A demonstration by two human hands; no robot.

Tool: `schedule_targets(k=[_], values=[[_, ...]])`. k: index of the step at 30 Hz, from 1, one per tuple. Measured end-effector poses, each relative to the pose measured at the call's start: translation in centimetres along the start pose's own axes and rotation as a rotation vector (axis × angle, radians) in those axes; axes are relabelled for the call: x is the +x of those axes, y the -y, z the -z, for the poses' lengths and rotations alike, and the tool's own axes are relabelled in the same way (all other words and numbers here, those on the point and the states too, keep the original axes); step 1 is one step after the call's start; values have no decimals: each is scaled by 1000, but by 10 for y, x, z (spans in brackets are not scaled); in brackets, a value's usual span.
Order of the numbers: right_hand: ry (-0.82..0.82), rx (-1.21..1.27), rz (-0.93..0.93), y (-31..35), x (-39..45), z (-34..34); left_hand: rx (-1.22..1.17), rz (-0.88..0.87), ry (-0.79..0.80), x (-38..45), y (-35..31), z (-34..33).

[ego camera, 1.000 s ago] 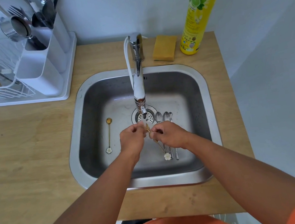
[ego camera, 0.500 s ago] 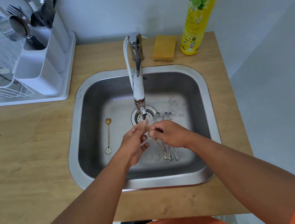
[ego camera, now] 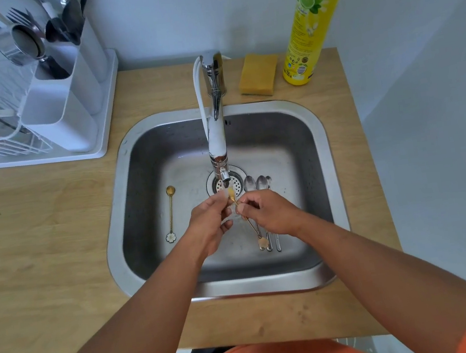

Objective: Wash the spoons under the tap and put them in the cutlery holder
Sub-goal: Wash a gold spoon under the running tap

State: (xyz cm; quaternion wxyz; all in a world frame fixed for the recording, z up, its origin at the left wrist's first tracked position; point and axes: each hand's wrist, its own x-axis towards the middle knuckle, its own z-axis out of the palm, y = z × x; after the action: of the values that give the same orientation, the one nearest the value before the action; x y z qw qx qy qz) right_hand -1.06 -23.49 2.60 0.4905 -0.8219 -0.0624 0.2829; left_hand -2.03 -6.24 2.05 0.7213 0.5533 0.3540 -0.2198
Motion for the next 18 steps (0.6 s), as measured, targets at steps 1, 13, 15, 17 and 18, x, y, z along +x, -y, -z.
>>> schedule_targets(k=[1,13,15,17,18], values=[[-5,-1,0,-1,0,0,21,-9,10,-1,1,2],[-44,36,-40,-9,-8,-13,124,-59,-226,-8,5,-8],[-47,46,-38,-6,-8,-14,102,-72,-216,-9,3,-8],[-25,79,-32,-3,-7,-12,86,-55,-137,-9,-1,-5],[-9,106,-28,-2,-6,-10,73,-38,-84,-10,-3,-3]])
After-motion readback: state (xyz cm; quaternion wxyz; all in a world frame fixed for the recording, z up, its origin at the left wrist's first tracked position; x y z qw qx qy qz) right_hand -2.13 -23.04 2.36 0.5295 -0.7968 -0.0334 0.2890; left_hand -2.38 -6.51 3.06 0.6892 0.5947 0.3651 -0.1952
